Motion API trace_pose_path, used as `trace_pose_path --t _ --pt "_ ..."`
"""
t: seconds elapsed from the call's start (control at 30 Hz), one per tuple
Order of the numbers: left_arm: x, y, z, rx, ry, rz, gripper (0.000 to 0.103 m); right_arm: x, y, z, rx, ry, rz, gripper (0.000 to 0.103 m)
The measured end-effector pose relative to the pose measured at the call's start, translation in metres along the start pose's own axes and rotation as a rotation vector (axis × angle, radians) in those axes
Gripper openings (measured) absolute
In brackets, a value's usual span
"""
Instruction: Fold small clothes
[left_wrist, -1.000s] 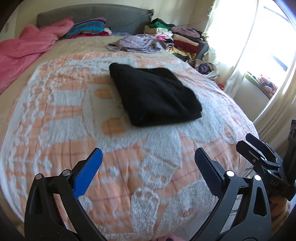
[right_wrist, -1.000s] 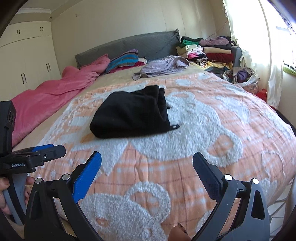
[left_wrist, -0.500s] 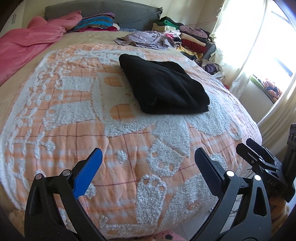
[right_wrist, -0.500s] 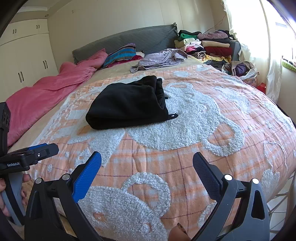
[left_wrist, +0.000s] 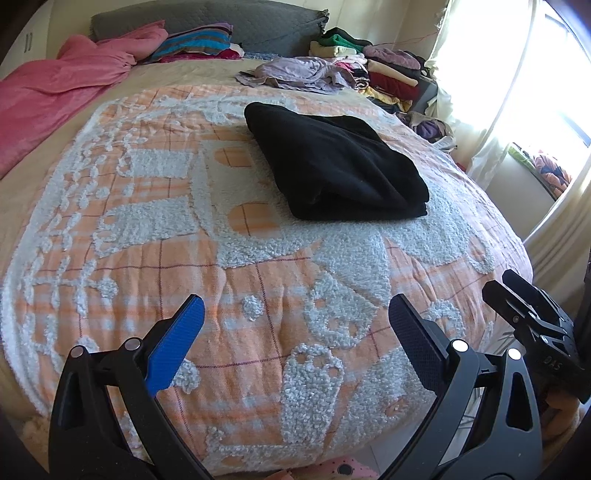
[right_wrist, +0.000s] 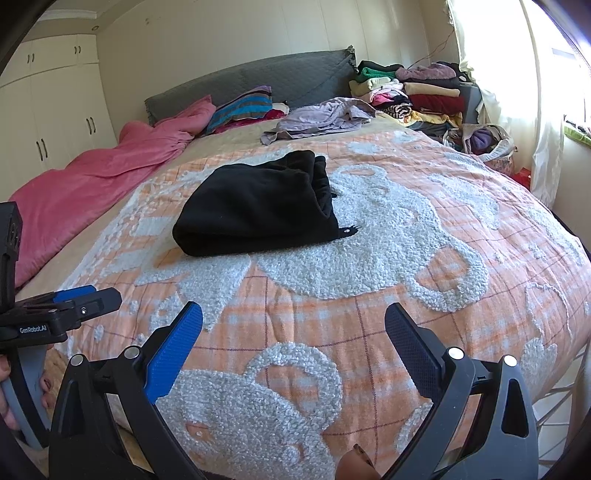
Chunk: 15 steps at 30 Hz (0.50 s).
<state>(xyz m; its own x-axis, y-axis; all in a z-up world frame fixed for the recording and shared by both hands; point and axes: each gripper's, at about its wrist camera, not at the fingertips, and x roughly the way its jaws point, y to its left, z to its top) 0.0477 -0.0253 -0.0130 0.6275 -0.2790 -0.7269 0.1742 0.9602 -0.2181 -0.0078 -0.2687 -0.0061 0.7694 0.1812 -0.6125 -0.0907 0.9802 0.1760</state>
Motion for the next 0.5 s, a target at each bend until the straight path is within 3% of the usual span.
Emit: trace_pose_path --t 0.5 --pt "-0.001 0.0005 -0.0004 0.0 0.003 0.027 0.093 -0.0027 0.0002 0.0005 -0.002 -0.006 -0.018 0.098"
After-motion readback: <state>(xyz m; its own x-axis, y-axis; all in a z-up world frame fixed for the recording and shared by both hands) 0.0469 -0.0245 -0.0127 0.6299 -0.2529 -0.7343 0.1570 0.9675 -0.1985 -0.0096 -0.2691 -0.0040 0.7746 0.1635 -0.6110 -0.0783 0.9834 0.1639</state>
